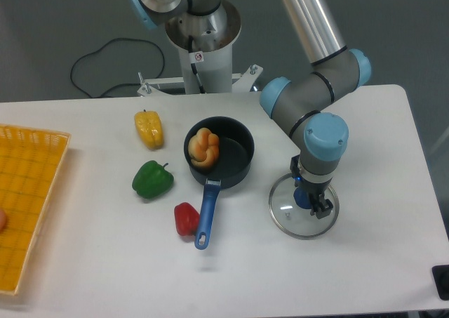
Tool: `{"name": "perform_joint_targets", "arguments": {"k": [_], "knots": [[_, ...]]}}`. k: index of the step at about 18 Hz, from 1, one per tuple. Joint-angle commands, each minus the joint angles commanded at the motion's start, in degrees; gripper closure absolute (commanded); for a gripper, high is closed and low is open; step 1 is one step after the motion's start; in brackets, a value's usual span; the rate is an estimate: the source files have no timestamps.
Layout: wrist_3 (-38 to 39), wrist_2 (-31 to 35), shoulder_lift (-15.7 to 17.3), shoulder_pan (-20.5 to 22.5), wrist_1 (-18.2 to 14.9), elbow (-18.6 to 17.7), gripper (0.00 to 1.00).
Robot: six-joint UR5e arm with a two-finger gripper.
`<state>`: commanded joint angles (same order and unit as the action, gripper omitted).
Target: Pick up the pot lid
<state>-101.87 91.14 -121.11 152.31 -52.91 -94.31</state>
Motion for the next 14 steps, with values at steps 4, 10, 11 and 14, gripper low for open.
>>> {"name": "perform_joint_targets", "arguments": {"k": [4, 10, 11, 14], "knots": [[0.00, 0.09, 0.09, -0.09, 0.00, 0.00, 0.33], [1.05, 0.18, 0.79, -0.09, -0.26, 0.00, 0.45], [1.23, 0.18, 0.79, -0.09, -0.26, 0.00, 0.45], [1.41, 0.18, 0.97, -0.09, -0.26, -0.09, 0.45]]}}
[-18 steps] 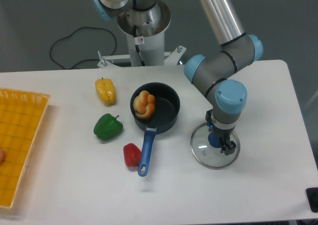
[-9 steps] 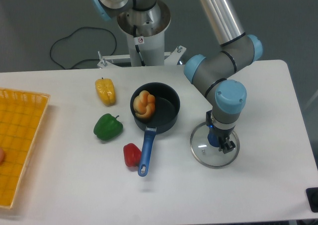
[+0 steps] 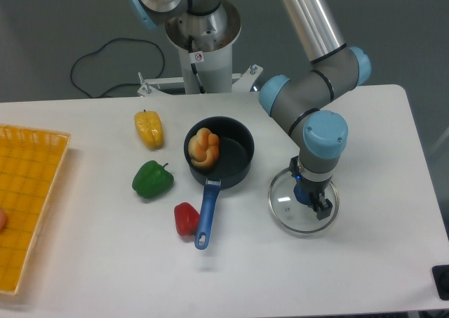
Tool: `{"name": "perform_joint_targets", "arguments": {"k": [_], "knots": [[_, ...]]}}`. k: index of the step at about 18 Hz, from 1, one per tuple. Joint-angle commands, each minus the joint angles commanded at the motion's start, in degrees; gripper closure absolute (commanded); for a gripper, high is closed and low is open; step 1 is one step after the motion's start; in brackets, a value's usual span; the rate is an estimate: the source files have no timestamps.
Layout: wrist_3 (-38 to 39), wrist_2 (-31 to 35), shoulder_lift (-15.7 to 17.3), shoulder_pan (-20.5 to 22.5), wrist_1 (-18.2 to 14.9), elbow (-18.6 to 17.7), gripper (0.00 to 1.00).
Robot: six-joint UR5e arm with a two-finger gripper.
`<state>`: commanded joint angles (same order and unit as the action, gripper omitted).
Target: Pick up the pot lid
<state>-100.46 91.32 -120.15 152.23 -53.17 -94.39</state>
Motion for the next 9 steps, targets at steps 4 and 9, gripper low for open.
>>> {"name": "perform_joint_targets", "arguments": {"k": [4, 9], "knots": [[0.00, 0.00, 0.00, 0.00, 0.00, -0.09, 0.45], [0.17, -0.09, 1.40, 0.44, -0.17, 0.09, 0.45]]}}
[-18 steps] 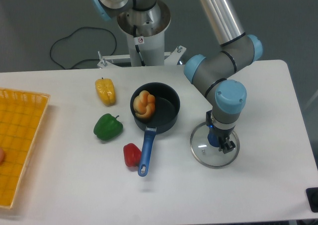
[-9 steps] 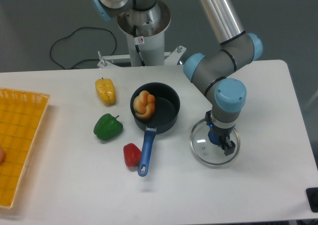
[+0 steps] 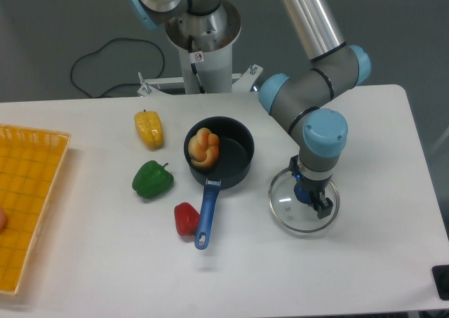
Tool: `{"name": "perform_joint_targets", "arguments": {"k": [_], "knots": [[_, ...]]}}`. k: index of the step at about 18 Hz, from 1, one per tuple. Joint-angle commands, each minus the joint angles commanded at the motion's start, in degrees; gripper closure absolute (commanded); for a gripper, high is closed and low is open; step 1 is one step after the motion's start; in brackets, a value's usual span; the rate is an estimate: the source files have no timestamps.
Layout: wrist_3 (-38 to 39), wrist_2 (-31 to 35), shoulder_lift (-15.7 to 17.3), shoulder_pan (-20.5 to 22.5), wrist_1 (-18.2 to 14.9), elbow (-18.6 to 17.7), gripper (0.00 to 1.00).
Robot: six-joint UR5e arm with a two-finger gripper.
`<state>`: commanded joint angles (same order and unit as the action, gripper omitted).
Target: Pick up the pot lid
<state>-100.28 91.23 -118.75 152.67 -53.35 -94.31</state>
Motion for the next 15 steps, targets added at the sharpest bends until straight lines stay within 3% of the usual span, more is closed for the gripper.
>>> {"name": "perform_joint_targets", "arguments": {"k": [10, 15], "knots": [[3.25, 1.74, 4.75, 0.97, -6.58, 2.28, 0.44], [5.36, 4.13, 4.93, 1.49, -6.94, 3.08, 0.44]]}}
